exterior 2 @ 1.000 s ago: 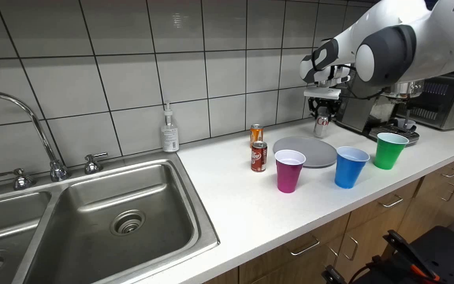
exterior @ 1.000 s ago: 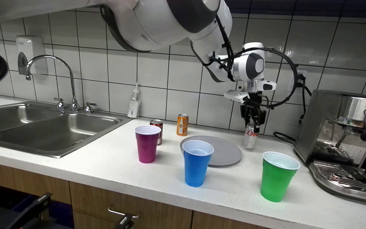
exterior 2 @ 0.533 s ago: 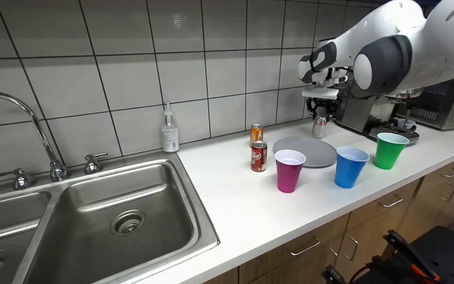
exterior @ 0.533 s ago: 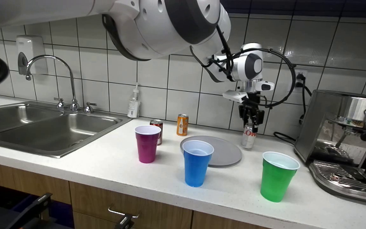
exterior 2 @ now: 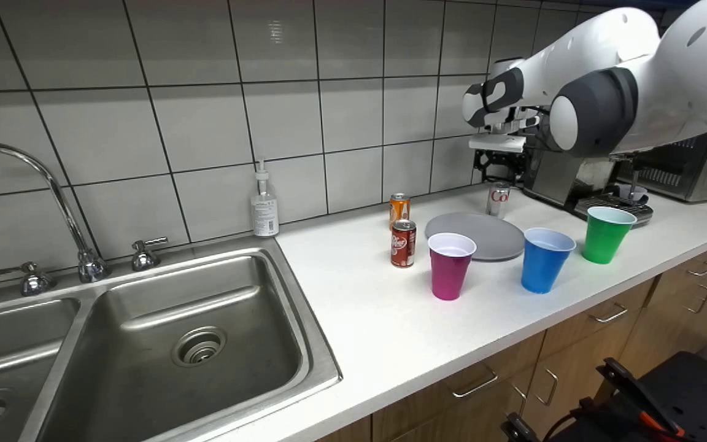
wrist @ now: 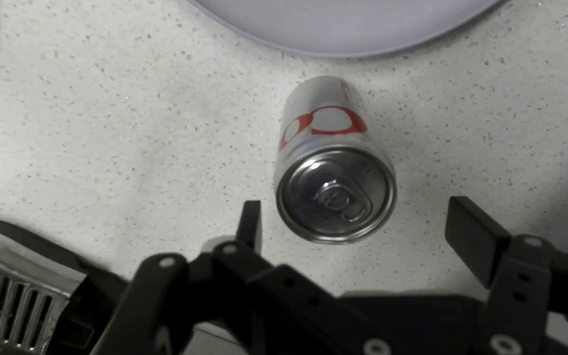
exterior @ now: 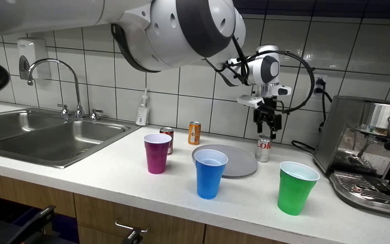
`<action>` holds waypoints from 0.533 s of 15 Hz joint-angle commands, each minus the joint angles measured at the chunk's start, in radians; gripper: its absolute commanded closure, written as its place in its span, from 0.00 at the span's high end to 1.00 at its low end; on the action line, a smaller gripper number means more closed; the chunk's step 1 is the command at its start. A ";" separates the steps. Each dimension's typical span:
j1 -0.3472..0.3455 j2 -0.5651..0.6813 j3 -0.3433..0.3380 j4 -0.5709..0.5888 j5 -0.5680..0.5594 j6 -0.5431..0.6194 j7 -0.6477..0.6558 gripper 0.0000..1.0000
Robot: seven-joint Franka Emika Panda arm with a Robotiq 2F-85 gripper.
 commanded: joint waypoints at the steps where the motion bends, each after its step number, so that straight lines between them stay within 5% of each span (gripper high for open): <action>1: -0.017 0.008 0.014 0.053 0.008 -0.023 -0.037 1.00; 8: -0.008 -0.014 0.017 0.043 0.004 -0.004 -0.129 1.00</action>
